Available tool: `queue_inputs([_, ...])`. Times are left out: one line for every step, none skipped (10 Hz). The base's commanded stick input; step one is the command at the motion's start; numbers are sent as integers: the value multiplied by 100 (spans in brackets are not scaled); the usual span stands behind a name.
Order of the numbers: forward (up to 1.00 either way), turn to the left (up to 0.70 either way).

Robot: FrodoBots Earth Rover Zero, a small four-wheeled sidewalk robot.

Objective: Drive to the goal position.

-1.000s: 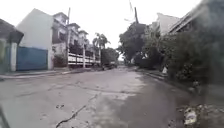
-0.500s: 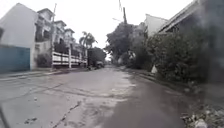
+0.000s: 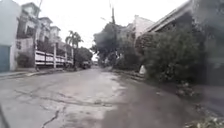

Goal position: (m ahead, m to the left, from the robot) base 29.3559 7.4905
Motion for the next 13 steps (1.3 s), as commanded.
queue_inputs([70, 0])
queue_inputs([70, 0])
queue_inputs([70, 0])
queue_inputs([70, 0])
queue_inputs([70, 0])
queue_inputs([70, 0])
queue_inputs([70, -10])
queue_inputs([70, -35])
queue_inputs([70, -35])
queue_inputs([70, -35])
queue_inputs([70, -35])
queue_inputs([70, -35])
queue_inputs([70, -31])
